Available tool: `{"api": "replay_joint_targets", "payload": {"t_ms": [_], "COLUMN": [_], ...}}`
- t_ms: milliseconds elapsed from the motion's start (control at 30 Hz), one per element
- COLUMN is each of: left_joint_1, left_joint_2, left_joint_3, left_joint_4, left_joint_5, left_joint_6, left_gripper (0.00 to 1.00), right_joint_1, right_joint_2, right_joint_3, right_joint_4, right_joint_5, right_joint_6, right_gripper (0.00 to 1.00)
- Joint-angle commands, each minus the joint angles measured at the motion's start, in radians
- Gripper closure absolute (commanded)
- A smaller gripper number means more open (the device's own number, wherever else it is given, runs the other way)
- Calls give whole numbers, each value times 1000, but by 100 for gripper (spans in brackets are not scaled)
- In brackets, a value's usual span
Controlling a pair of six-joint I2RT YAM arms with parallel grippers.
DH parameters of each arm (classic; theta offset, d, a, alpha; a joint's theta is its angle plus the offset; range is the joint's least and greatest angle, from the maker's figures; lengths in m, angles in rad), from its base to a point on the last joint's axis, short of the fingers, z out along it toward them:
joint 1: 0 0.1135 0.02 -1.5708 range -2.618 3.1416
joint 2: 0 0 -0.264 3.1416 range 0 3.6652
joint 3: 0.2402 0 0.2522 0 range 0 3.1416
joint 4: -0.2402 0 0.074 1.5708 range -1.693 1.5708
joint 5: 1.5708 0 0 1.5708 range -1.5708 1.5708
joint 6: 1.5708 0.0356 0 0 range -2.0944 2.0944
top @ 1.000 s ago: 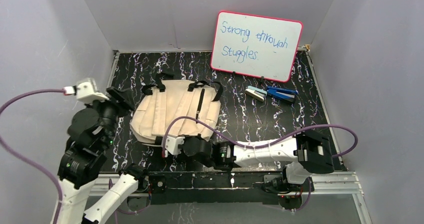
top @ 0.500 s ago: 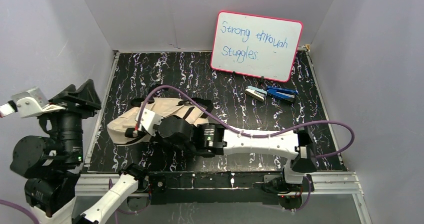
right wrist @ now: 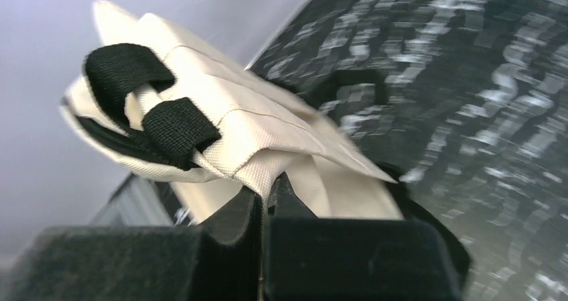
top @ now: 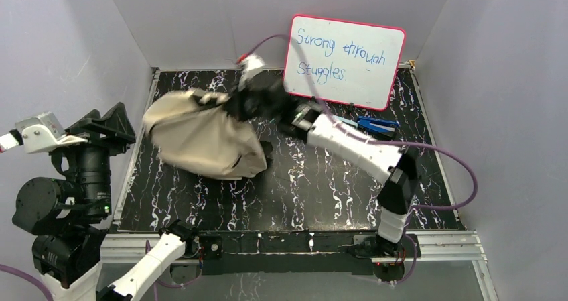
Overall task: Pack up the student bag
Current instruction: Adjust the student bag at the center of the board.
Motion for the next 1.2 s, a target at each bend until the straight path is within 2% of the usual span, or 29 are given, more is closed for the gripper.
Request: {"api": "replay_joint_targets", "payload": {"t_ms": [0, 133, 233, 300, 367, 500, 633, 700, 733, 800, 867, 933, 1067, 1167], "left_joint_1": [4, 3, 4, 4, 4, 4, 4, 4, 4, 4, 4, 4, 4, 4], "left_joint_2": [58, 83, 94, 96, 96, 90, 91, 88, 85, 84, 90, 92, 110, 136], "left_joint_3": [-14, -32, -51, -61, -71, -94, -114, -126, -136, -155, -175, -211, -304, -356], "left_joint_4": [8, 1, 1, -4, -8, -10, -16, -17, -17, -18, -32, -36, -35, -33], "left_joint_5": [41, 69, 89, 95, 89, 77, 84, 91, 93, 99, 122, 177, 266, 278], "left_joint_6": [-36, -72, -92, -98, -98, -99, -115, -126, -133, -146, -182, -231, -314, -340], "left_gripper": [47, 47, 47, 47, 47, 47, 46, 46, 47, 46, 47, 47, 47, 46], "right_joint_1": [-380, -587, -652, -652, -615, -467, -365, -312, -294, -285, -284, -285, -285, -285], "right_joint_2": [-183, -226, -235, -257, -278, -318, -333, -357, -367, -404, -461, -538, -705, -824], "right_joint_3": [-229, -423, -494, -542, -578, -617, -682, -725, -748, -805, -873, -932, -1023, -1042], "right_joint_4": [280, 348, 341, 344, 337, 284, 276, 271, 267, 205, 165, 113, -5, -103], "right_joint_5": [-124, -226, -278, -325, -377, -340, -345, -294, -257, -156, -42, 70, 322, 470], "right_joint_6": [338, 419, 414, 393, 365, 278, 306, 306, 302, 311, 318, 322, 296, 275], "right_gripper": [100, 100, 100, 100, 100, 100, 100, 100, 96, 66, 49, 42, 36, 33]}}
